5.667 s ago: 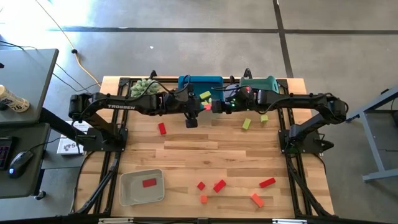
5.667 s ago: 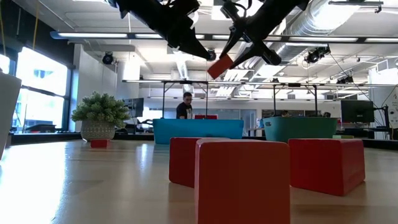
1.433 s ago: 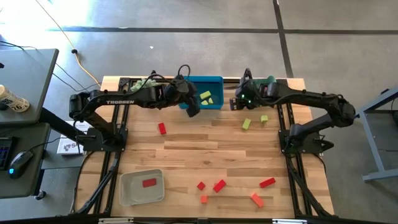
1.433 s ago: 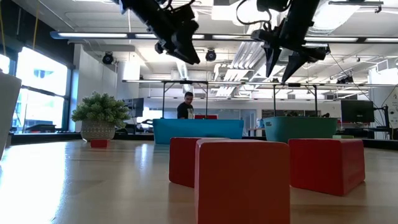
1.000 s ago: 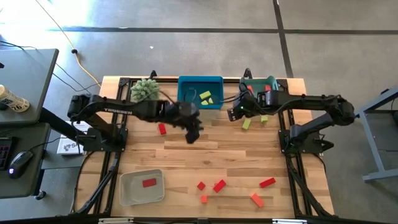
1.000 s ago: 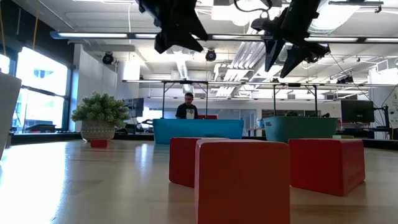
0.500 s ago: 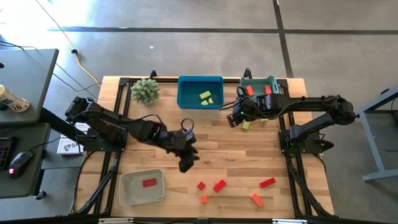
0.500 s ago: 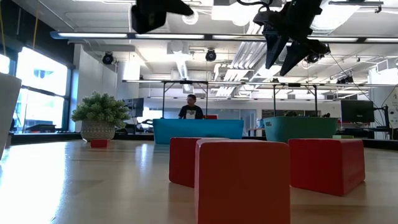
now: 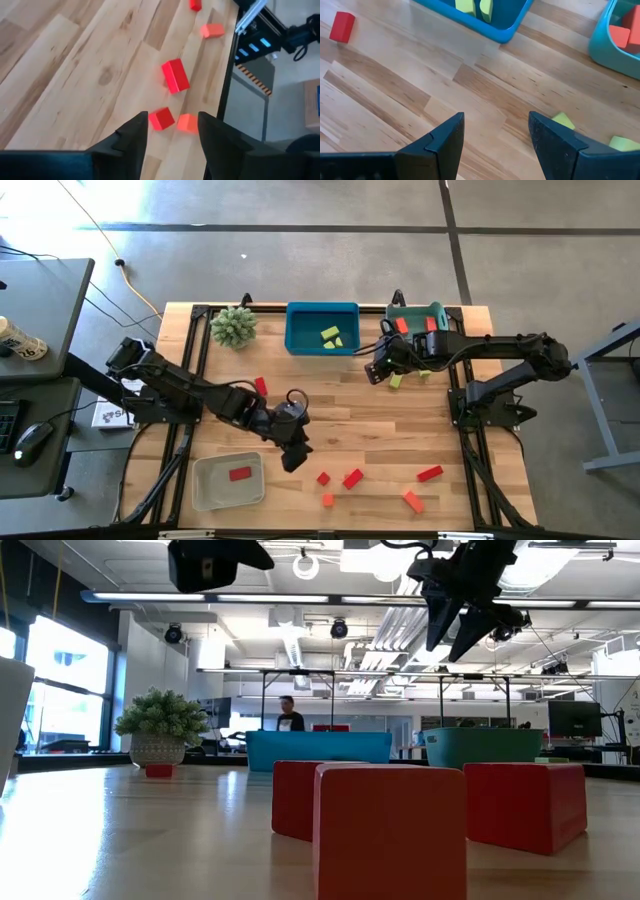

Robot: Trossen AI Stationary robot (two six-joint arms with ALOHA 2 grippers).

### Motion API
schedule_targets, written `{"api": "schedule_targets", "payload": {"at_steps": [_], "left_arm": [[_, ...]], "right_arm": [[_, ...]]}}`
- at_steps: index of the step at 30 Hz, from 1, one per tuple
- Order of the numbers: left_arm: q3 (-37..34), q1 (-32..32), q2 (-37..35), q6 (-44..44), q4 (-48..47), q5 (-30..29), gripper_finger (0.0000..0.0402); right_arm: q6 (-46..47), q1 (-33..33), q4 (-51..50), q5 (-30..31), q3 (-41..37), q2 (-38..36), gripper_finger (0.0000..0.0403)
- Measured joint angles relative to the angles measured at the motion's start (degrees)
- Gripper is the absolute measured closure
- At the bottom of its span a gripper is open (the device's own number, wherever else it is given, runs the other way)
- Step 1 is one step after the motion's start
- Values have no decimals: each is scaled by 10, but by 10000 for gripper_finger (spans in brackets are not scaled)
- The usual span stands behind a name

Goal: Sort & place blocks by color
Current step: Put the red block into the gray bin

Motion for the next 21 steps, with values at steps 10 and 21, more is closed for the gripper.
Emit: {"api": "schedule_targets", "payload": {"at_steps": [10,21], "left_arm": [[0,-17,49,-69,38,-32,205],[0,-41,134,-77,100,-36,208]], "right_arm": [[0,0,1,0,-1,1,197],[0,0,-1,-3,-1,1,197]]}}
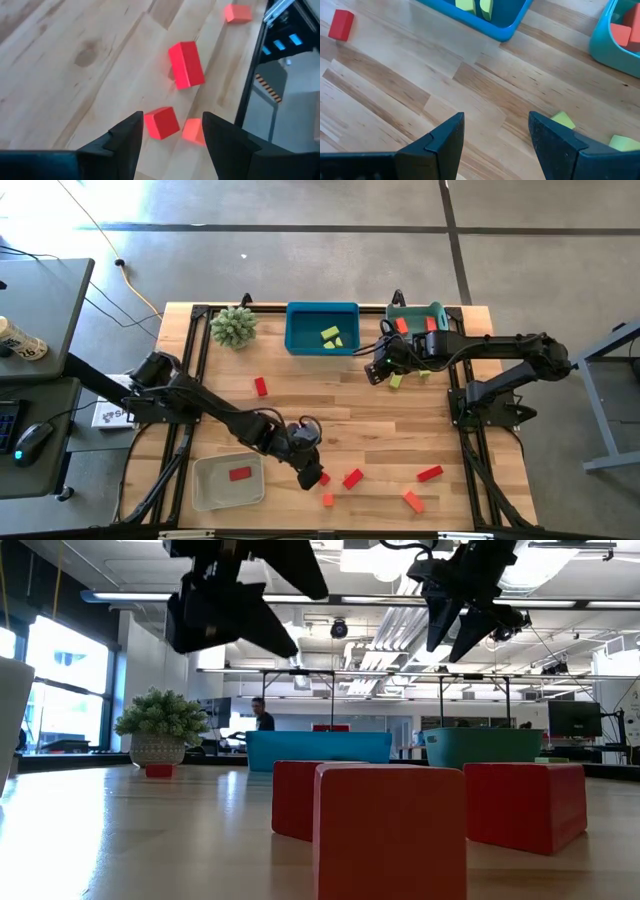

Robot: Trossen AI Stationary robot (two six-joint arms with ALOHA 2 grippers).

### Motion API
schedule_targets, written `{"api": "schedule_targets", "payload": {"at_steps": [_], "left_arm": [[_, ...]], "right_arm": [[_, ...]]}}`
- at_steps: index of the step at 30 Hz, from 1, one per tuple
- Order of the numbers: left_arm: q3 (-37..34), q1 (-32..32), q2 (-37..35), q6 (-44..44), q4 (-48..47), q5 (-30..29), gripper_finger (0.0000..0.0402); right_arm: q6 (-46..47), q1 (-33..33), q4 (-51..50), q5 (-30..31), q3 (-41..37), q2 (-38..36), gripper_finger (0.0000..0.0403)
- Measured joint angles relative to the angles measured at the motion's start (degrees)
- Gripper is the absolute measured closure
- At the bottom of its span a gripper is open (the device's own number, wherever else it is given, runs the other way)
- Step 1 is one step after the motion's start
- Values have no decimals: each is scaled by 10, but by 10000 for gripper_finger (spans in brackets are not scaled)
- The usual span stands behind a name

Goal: Sort & place blocks by color
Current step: Put the red block into the gray bin

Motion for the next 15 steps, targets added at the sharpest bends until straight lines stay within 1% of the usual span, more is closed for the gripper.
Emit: {"api": "schedule_targets", "payload": {"at_steps": [10,15], "left_arm": [[0,-9,58,2,29,-10,209],[1,-7,65,3,69,-13,209]], "right_arm": [[4,0,-2,0,0,0,197],[4,0,-2,3,0,0,197]]}}
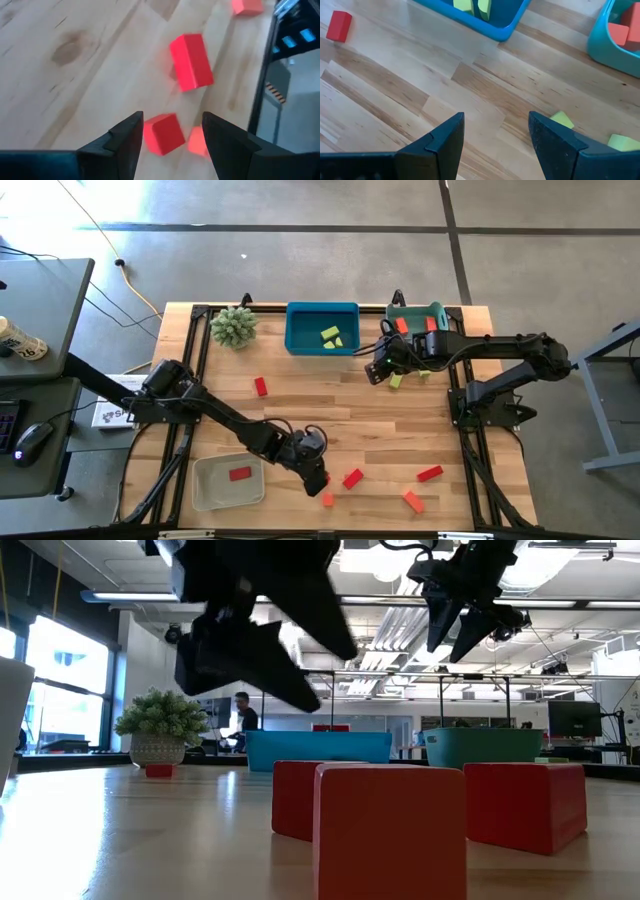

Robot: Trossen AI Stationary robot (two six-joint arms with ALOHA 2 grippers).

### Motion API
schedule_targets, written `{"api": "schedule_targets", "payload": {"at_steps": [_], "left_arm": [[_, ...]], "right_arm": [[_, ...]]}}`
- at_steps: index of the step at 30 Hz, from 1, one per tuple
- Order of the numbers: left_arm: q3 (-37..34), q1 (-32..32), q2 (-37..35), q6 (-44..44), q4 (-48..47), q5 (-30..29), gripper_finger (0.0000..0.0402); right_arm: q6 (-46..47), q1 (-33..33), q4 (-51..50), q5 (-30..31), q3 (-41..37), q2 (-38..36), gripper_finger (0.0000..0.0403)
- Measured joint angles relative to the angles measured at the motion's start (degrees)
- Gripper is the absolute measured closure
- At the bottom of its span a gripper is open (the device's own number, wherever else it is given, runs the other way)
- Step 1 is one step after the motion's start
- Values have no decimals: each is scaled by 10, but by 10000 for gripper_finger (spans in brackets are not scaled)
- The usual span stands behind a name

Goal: Sort & place blocks by color
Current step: Put the red block into the gray bin

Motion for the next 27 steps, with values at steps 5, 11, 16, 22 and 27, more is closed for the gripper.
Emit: {"api": "schedule_targets", "payload": {"at_steps": [5,11,16,22,27], "left_arm": [[0,12,-1,23,-10,-26,209],[-1,44,-24,49,-121,-31,209],[0,72,-64,65,-249,-52,209],[-1,114,-127,49,-411,-99,209],[-1,156,-170,-33,-520,-145,209]], "right_arm": [[0,0,0,1,0,0,197],[0,0,-2,1,0,0,197],[-4,0,-3,1,0,0,197],[-4,0,-2,1,0,0,197],[-5,0,-2,2,0,0,197]]}}
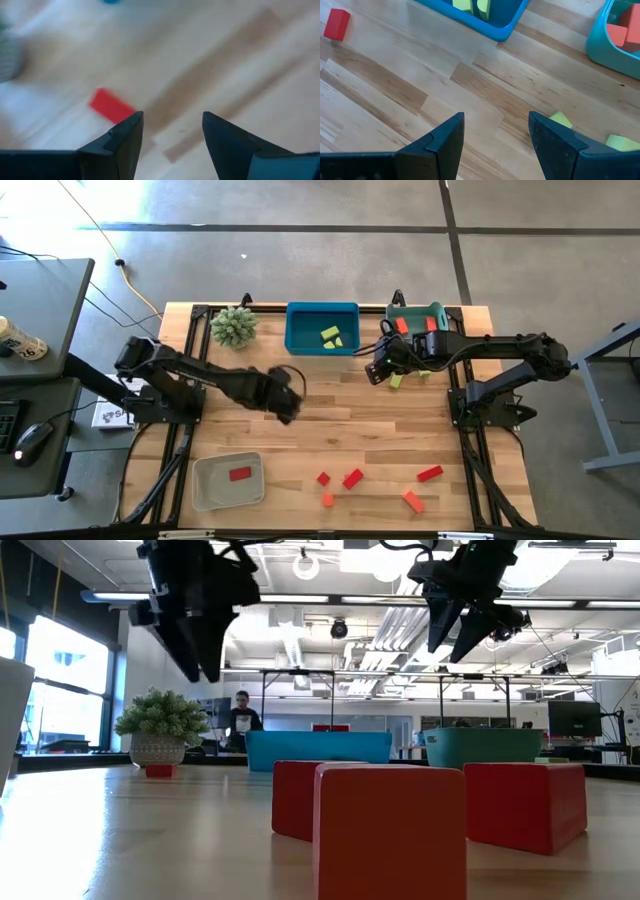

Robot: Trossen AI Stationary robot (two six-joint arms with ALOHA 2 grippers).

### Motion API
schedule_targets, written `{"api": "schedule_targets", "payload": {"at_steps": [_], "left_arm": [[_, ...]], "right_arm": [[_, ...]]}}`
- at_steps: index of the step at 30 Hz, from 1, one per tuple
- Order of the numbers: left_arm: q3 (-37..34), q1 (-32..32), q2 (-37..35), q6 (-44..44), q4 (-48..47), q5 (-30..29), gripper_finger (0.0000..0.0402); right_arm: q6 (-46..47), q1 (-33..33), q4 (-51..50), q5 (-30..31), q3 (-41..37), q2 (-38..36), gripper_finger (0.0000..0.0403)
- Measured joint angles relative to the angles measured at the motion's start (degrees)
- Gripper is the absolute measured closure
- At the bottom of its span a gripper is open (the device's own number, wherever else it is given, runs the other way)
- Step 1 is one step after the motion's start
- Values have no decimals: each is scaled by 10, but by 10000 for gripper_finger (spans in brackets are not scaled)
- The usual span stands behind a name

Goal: Sort & place blocks by color
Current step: Put the red block into the gray bin

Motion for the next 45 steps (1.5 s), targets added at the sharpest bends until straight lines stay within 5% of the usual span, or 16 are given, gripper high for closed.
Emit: {"api": "schedule_targets", "payload": {"at_steps": [12,35,45], "left_arm": [[0,109,-36,-115,-109,-12,209],[-1,216,-30,-283,-68,30,209],[-90,228,-28,-322,-19,98,209]], "right_arm": [[-8,0,4,0,0,0,197],[-10,0,4,0,0,0,197],[-10,0,4,1,0,0,197]]}}
